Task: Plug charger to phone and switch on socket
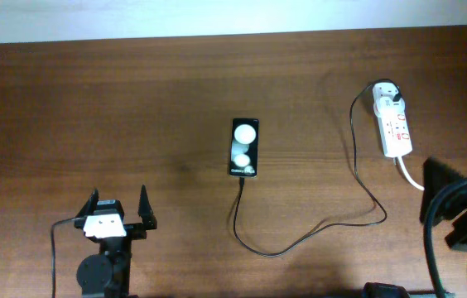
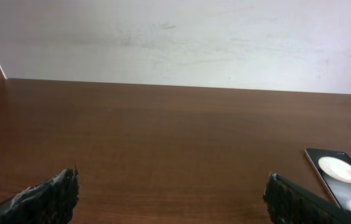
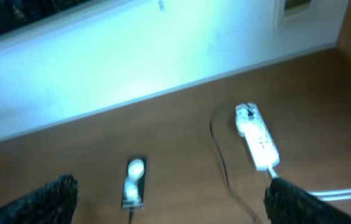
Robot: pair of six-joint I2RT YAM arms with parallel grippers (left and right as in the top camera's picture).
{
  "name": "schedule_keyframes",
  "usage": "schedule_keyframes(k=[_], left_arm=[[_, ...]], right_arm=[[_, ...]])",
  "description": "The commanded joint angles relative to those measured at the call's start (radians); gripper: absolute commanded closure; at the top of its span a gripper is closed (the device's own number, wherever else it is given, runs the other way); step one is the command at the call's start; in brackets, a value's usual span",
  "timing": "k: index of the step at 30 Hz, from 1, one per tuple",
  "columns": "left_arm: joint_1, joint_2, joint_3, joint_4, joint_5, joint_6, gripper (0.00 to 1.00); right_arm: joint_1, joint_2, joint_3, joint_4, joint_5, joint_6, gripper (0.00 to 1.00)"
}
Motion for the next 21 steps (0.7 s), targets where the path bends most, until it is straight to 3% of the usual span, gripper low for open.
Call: schedule_keyframes(k=[1,2,4,7,9,10,13,16,21], left_arm=[[0.004,-0.004,-0.007,0.0,0.011,0.016,0.01],[0.004,-0.004,-0.007,0.0,0.011,0.016,0.01],[0.004,-0.004,-0.007,0.0,0.011,0.016,0.01],[0.004,-0.004,-0.007,0.0,0.011,0.016,0.01],[0.004,-0.004,-0.007,0.0,0.011,0.016,0.01],[0.004,-0.004,-0.007,0.0,0.011,0.016,0.01],[0.004,-0.004,-0.007,0.0,0.011,0.016,0.01],[0.004,-0.004,-0.007,0.0,0.011,0.016,0.01],[0.004,-0.004,-0.007,0.0,0.011,0.016,0.01]], right_arm=[[0.006,-0.051,-0.089,0.053,0.002,0.001,0.01],[0.006,-0.095,-0.156,0.069,0.002,0.001,0.01],[0.006,-0.336,-0.509,0.206,0.002,0.001,0.01],[0.005,-0.588,-0.899,0.439,0.002,0.001,0.01],[0.005,-0.669,-1.03,0.571,0.002,0.001,0.01],[0.005,-0.744,-1.146,0.729,0.002,0.001,0.01],[0.005,-0.871,-1.338,0.888,0.002,0.001,0.01],[0.005,-0.888,-1.447,1.021,0.002,0.001,0.01],[0.092,-0.888,-1.557,1.019,0.002,0.001,0.01]])
